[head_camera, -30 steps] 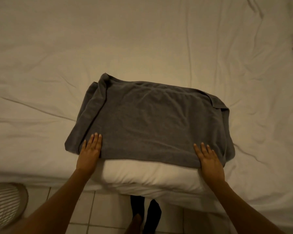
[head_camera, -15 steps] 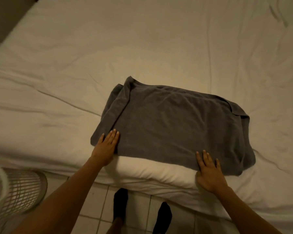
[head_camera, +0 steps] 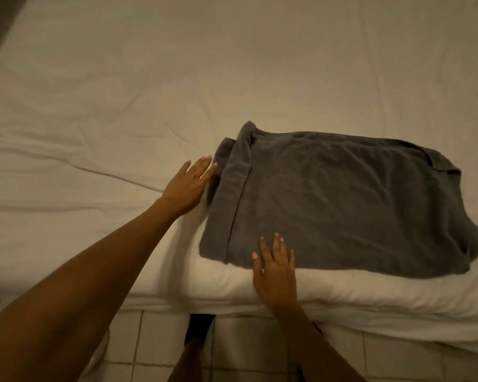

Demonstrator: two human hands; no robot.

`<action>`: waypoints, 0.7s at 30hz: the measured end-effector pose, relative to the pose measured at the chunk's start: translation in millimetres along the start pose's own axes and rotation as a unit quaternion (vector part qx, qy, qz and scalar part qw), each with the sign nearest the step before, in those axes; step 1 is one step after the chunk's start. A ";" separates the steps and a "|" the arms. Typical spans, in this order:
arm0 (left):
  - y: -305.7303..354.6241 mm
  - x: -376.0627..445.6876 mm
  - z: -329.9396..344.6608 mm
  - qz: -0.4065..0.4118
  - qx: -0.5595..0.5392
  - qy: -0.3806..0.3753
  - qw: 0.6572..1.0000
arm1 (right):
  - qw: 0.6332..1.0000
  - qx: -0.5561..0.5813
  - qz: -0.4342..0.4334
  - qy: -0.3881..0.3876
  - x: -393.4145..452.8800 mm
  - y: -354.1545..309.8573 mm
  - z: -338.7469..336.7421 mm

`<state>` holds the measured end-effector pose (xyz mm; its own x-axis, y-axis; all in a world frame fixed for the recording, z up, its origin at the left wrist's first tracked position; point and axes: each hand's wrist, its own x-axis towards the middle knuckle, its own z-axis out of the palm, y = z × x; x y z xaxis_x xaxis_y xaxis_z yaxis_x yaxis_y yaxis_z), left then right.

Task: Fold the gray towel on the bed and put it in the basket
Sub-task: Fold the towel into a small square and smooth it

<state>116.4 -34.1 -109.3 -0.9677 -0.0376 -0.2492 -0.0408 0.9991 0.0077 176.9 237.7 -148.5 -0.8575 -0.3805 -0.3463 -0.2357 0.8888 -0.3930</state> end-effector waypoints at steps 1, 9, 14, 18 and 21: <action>-8.2 6.2 -0.2 0.016 0.003 0.006 1.000 | 1.000 0.004 0.015 -0.003 -1.7 -17.7 8.6; -33.1 51.4 -9.2 0.109 -0.002 0.013 0.994 | 0.986 0.070 0.054 0.139 -9.4 -88.2 60.6; -20.8 93.3 -23.9 0.200 0.065 0.014 0.977 | 0.985 0.057 0.070 0.149 -3.1 -98.8 69.1; -8.9 120.0 -30.2 0.292 0.169 0.007 0.941 | 0.988 0.042 0.063 0.136 -1.3 -94.2 74.5; -6.2 131.3 -29.4 0.307 0.228 -0.016 0.924 | 0.989 0.021 0.049 0.136 0.2 -89.1 77.5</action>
<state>-17.8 -45.8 -113.6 -0.7662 0.5313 -0.3614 0.6286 0.7363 -0.2502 233.1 138.6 -179.6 -0.9678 -0.2056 -0.1450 -0.1313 0.9044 -0.4059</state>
